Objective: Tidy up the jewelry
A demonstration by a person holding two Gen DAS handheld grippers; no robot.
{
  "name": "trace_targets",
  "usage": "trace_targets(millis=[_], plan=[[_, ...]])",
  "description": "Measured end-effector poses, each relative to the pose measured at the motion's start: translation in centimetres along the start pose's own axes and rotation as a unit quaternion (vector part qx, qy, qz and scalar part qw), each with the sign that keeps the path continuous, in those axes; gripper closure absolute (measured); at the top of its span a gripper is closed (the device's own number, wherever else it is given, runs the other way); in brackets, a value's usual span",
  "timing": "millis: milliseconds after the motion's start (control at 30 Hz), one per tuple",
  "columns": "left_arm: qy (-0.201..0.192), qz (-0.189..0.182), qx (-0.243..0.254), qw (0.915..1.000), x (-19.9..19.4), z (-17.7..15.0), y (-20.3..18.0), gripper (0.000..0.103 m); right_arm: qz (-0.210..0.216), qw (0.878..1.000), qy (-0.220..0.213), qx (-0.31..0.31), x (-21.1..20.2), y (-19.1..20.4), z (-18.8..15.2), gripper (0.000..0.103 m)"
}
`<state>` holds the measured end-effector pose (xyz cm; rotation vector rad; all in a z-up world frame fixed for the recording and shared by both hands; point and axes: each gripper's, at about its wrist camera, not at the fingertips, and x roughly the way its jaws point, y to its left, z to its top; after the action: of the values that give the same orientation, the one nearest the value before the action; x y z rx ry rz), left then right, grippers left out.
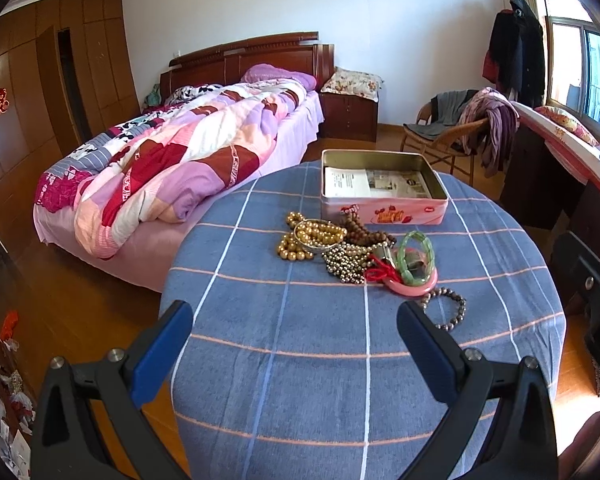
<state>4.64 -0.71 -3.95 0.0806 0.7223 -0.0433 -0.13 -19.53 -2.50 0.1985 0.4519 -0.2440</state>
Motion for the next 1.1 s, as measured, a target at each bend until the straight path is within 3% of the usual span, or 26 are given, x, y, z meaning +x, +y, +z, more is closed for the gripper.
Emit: trace_targets(millis=[133, 233, 400, 567, 800, 1100], plan=[[0.003, -0.010, 0.001, 0.9999, 0.7, 0.1, 0.3, 0.001, 0.004, 1.000, 0.012, -0.007, 1.3, -0.1, -0.1, 0.001], [0.011, -0.018, 0.002, 0.9998, 1.8, 0.0, 0.6, 0.009, 0.012, 1.000, 0.014, -0.013, 2.0, -0.5, -0.3, 0.003], [0.040, -0.044, -0.006, 0.9982, 4.1, -0.7, 1.5, 0.011, 0.013, 0.999, 0.036, -0.036, 3.7, -1.7, -0.8, 0.023], [0.079, -0.039, -0.013, 0.9960, 6.7, -1.6, 1.6, 0.010, 0.043, 0.993, 0.113, -0.007, 8.1, -2.9, -1.6, 0.060], [0.086, -0.039, 0.001, 0.9955, 8.2, -0.9, 1.2, 0.008, 0.110, 0.978, 0.180, 0.006, 16.0, -0.6, -0.8, 0.061], [0.090, -0.056, -0.001, 0.9944, 10.9, 0.8, 2.4, 0.006, 0.113, 0.965, 0.236, -0.026, 23.2, 2.3, -1.5, 0.061]])
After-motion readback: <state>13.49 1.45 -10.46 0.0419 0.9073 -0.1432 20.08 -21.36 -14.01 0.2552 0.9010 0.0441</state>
